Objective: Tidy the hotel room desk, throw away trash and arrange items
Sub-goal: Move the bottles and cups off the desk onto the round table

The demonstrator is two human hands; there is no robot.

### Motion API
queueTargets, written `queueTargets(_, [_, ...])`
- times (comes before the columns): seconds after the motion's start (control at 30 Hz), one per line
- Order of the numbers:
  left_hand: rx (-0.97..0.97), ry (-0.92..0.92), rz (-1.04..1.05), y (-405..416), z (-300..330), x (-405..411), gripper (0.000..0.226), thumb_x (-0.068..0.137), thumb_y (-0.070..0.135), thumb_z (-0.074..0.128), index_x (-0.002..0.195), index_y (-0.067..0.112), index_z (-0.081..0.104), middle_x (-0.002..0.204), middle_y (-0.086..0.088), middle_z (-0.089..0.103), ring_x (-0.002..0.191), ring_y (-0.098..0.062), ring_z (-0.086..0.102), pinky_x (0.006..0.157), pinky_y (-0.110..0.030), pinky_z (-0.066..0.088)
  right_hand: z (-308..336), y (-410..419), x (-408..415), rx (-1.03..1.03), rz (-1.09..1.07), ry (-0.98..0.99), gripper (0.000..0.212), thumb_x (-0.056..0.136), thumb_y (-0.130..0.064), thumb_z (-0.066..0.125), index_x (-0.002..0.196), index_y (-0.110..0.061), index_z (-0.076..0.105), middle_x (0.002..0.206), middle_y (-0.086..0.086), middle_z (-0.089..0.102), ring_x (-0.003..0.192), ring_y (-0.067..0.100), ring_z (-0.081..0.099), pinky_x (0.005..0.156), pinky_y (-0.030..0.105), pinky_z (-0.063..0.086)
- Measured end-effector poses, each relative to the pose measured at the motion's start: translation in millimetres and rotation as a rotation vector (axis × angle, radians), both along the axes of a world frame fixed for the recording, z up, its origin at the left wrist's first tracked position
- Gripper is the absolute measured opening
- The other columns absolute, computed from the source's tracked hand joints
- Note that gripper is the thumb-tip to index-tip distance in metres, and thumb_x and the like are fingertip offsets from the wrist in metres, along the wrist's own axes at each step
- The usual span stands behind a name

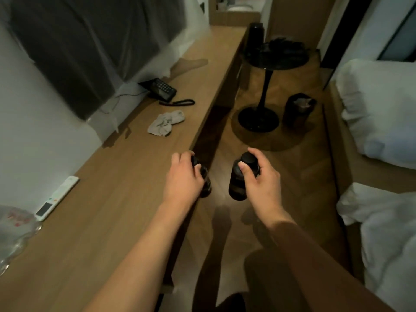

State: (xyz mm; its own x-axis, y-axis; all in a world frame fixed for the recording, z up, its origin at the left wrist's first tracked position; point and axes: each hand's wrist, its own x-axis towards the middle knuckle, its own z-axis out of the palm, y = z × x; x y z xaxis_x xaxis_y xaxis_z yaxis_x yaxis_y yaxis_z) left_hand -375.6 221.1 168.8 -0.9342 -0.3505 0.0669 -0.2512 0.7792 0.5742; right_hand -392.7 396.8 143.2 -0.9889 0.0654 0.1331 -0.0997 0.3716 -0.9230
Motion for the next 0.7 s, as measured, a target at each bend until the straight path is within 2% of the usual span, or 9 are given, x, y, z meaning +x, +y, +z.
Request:
queueTargets(0.13, [-0.009, 0.036, -0.099, 48, 4, -37, 0.043, 0.101, 0.028, 0.058, 0.142, 0.018, 0.049, 0.135, -0.003, 0.048, 0.116, -0.021, 0.058, 0.098, -0.035, 0.051, 1, 48, -27, -0.013, -0.063, 0.019, 0.042, 0.096, -0.031, 0.062, 0.136, -0.035, 0.052, 0.13, -0.009, 0.058, 0.12, 0.008, 0.055, 0.101, 0.035, 0.051])
queueTargets(0.27, [-0.034, 0.063, -0.164, 81, 4, -79, 0.041, 0.101, 0.028, 0.058, 0.14, 0.019, 0.05, 0.136, -0.002, 0.048, 0.115, -0.017, 0.058, 0.088, -0.022, 0.042, -3, 78, -57, -0.024, -0.111, 0.03, 0.042, 0.096, -0.032, 0.062, 0.137, -0.035, 0.052, 0.129, -0.009, 0.059, 0.119, 0.01, 0.056, 0.1, 0.036, 0.051])
queueTargets(0.33, [-0.036, 0.065, -0.181, 93, 2, -104, 0.041, 0.101, 0.028, 0.059, 0.14, 0.019, 0.05, 0.135, -0.001, 0.048, 0.114, -0.016, 0.058, 0.087, -0.02, 0.04, -7, 91, -78, -0.028, -0.131, 0.025, 0.042, 0.096, -0.032, 0.062, 0.137, -0.035, 0.052, 0.13, -0.008, 0.059, 0.119, 0.01, 0.057, 0.1, 0.035, 0.052])
queueTargets(0.43, [-0.022, 0.065, -0.21, 105, -3, -145, 0.041, 0.101, 0.028, 0.058, 0.139, 0.02, 0.049, 0.134, 0.0, 0.047, 0.112, -0.015, 0.058, 0.086, -0.02, 0.04, -11, 104, -115, -0.013, -0.153, 0.03, 0.043, 0.096, -0.029, 0.063, 0.138, -0.03, 0.053, 0.129, -0.007, 0.059, 0.118, 0.011, 0.058, 0.101, 0.035, 0.051])
queueTargets(0.5, [0.005, 0.068, -0.222, 111, -7, -178, 0.042, 0.101, 0.027, 0.058, 0.14, 0.02, 0.049, 0.135, 0.001, 0.046, 0.108, -0.012, 0.057, 0.086, -0.02, 0.041, -14, 111, -144, 0.031, -0.167, 0.11, 0.043, 0.096, -0.026, 0.064, 0.138, -0.022, 0.054, 0.126, -0.006, 0.061, 0.116, 0.01, 0.059, 0.099, 0.037, 0.052])
queueTargets(0.6, [0.023, 0.066, -0.25, 114, -11, -235, 0.041, 0.1, 0.027, 0.059, 0.139, 0.02, 0.049, 0.134, 0.001, 0.046, 0.097, -0.004, 0.047, 0.084, -0.02, 0.04, -14, 115, -198, 0.105, -0.154, 0.118, 0.044, 0.097, -0.026, 0.061, 0.139, -0.018, 0.052, 0.124, -0.004, 0.061, 0.112, 0.007, 0.058, 0.095, 0.026, 0.052])
queueTargets(0.7, [0.032, 0.052, -0.264, 116, -10, -294, 0.038, 0.1, 0.027, 0.06, 0.136, 0.021, 0.051, 0.132, 0.003, 0.046, 0.094, -0.003, 0.045, 0.083, -0.019, 0.039, -7, 117, -254, 0.129, -0.165, 0.065, 0.041, 0.097, -0.027, 0.06, 0.137, -0.021, 0.052, 0.114, -0.01, 0.059, 0.1, 0.001, 0.058, 0.08, 0.004, 0.043])
